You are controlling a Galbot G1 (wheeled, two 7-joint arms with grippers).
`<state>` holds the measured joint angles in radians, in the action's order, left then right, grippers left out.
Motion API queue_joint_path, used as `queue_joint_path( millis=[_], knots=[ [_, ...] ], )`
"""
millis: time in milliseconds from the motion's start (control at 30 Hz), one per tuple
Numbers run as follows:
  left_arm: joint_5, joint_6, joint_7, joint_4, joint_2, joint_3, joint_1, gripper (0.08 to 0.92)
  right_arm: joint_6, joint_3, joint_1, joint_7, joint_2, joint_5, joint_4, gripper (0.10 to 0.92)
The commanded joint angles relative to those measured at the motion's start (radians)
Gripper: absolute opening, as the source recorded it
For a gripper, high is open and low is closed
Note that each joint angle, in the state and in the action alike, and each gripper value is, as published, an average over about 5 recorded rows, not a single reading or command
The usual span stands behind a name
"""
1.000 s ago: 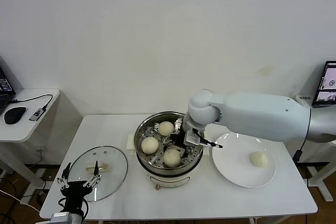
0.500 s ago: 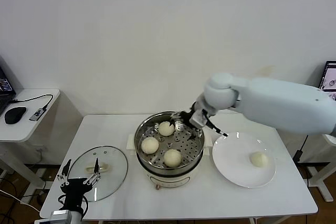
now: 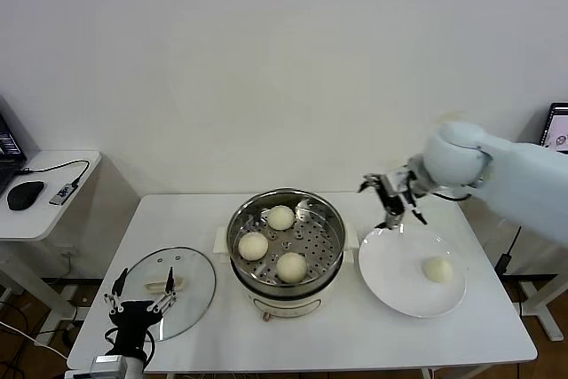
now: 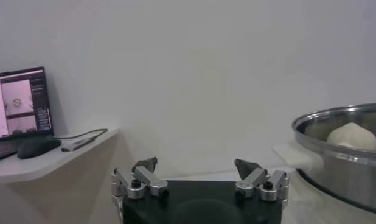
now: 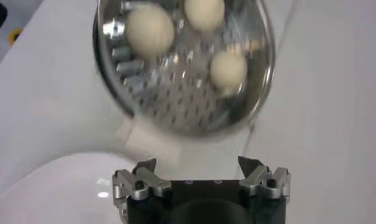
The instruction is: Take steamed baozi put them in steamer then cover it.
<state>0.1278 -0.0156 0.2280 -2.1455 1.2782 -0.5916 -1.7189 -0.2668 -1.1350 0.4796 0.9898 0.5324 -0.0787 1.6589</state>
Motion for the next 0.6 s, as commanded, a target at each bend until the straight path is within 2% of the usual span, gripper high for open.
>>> queue_joint_path(
  millis=[33,333,600],
  knots=[
    [-0.002,0.000,0.000,-0.002,-0.001,0.001,-0.002,0.823,0.030,0.155,-0.206,0.076,-0.139,0.150,-0.086,0.823],
    [-0.007,0.002,0.001,0.002,0.003,-0.006,-0.015,0.823,0.111,0.401,-0.535,0.085,-0.102,0.260,-0.272,0.823],
    [-0.014,-0.001,0.001,0.008,0.008,-0.010,-0.018,0.823,0.127,0.489,-0.645,0.067,-0.048,0.311,-0.333,0.823]
  ],
)
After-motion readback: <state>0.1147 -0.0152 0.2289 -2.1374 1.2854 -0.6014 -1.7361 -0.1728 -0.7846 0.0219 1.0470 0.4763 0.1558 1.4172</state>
